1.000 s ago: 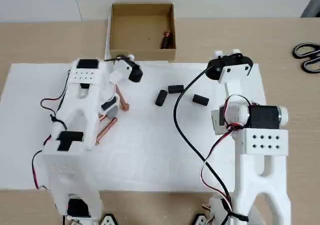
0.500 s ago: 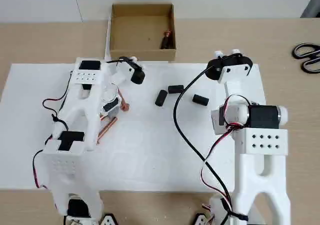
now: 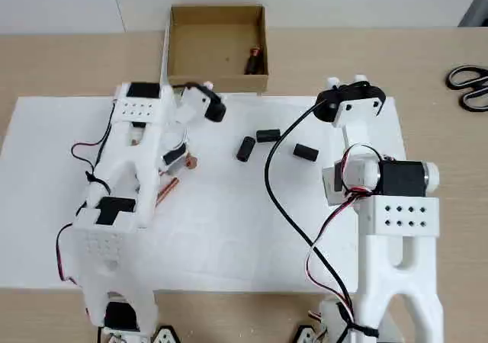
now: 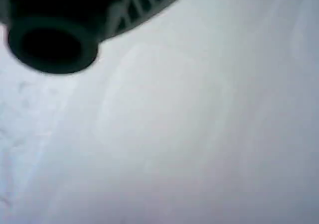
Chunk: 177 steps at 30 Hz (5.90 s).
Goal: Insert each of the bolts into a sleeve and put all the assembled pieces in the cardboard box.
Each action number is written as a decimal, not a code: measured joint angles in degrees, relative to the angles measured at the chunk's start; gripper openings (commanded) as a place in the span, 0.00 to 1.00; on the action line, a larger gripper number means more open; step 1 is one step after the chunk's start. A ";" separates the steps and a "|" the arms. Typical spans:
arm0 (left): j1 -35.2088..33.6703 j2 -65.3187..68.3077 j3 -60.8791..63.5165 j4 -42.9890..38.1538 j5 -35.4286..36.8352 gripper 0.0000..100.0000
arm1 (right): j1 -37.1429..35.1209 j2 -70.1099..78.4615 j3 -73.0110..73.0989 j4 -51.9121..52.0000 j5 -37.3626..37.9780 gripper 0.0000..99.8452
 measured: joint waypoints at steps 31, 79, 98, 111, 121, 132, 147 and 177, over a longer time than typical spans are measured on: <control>7.03 -62.86 22.68 -10.46 43.16 0.01 | -13.89 -27.69 4.13 -5.98 0.00 0.00; 30.15 -74.64 56.44 -44.04 66.55 0.01 | -31.30 -56.53 51.78 -35.43 -14.24 0.00; 30.15 -75.25 60.57 -47.91 66.55 0.01 | -31.47 -56.44 51.87 -35.43 -14.15 0.00; 30.51 -75.25 61.89 -48.00 64.62 0.01 | -31.47 -56.53 51.87 -35.43 -14.15 0.00; 33.58 -75.87 64.26 -45.71 63.91 0.01 | -31.30 -56.44 52.13 -35.43 -14.24 0.00; 34.81 -75.87 64.44 -38.33 62.15 0.01 | -31.65 -56.44 52.04 -35.43 -14.33 0.00; 34.20 -76.04 64.26 -32.44 61.71 0.32 | -31.03 -56.35 52.31 -35.34 -14.15 0.00; -16.09 -75.96 30.95 1.23 32.26 0.32 | -21.98 -34.46 29.54 -35.87 -13.54 0.00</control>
